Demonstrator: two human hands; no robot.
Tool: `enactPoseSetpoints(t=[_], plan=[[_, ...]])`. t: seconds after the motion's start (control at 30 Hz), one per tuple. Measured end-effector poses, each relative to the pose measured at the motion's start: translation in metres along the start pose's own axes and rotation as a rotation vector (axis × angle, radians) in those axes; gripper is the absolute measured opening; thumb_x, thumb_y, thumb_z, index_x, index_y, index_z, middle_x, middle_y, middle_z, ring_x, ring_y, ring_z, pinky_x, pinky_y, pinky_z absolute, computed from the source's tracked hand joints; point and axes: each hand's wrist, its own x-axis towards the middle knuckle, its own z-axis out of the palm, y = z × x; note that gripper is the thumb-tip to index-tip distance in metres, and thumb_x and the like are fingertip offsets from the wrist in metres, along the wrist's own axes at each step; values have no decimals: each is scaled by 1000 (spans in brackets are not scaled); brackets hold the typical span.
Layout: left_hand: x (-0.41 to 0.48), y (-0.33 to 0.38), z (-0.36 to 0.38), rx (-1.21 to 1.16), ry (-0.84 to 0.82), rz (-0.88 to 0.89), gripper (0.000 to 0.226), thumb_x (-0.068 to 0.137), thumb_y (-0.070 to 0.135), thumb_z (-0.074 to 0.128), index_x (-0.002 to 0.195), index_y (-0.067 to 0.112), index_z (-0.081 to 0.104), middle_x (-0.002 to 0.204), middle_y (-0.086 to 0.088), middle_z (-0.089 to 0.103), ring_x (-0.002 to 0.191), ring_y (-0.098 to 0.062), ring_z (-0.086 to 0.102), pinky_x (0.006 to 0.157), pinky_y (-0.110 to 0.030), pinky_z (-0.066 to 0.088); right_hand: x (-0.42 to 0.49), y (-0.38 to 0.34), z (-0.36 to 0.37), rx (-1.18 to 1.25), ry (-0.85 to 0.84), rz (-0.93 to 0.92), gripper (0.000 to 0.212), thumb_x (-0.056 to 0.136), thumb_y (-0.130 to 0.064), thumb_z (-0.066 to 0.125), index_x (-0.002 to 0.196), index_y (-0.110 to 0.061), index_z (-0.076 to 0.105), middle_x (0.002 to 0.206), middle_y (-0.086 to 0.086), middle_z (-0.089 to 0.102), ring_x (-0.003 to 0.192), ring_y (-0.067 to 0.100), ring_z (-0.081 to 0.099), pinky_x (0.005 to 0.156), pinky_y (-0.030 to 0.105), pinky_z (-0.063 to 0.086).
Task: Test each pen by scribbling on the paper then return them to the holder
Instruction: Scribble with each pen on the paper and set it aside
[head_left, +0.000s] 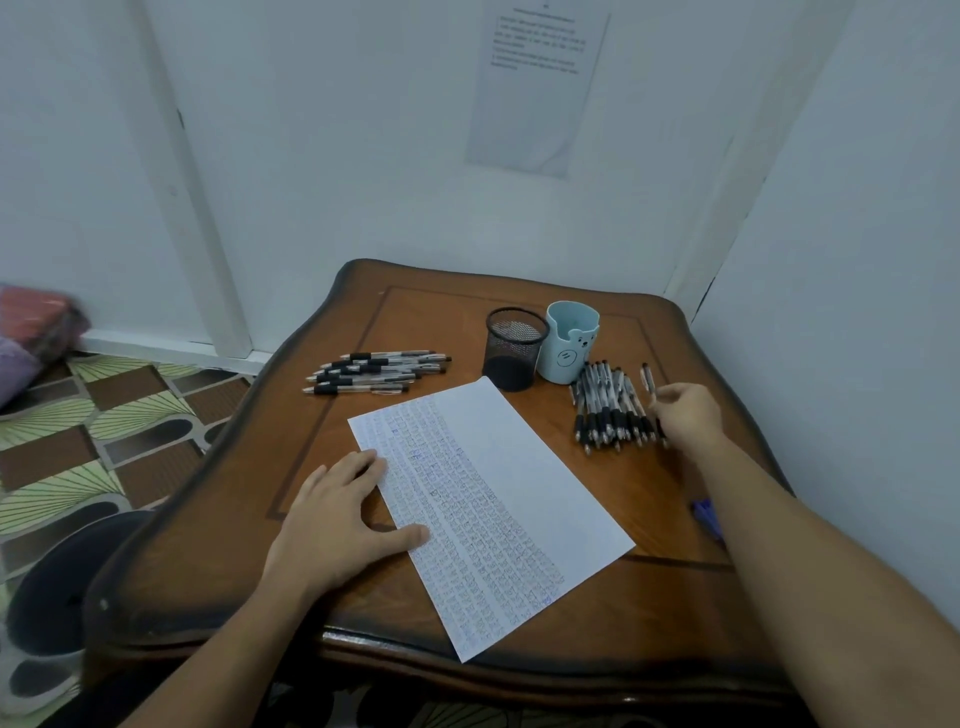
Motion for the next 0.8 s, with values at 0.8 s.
enactPoseSetpoints(t=[0.8], plan=[[-1, 4, -2, -16, 19, -3, 132, 44, 104, 19, 152, 28, 25, 159, 14, 16, 145, -3, 10, 119, -31, -3, -14, -21, 9, -307, 97, -402, 27, 98, -11, 53, 120, -15, 69, 126, 11, 58, 120, 27, 50, 99, 39, 44]])
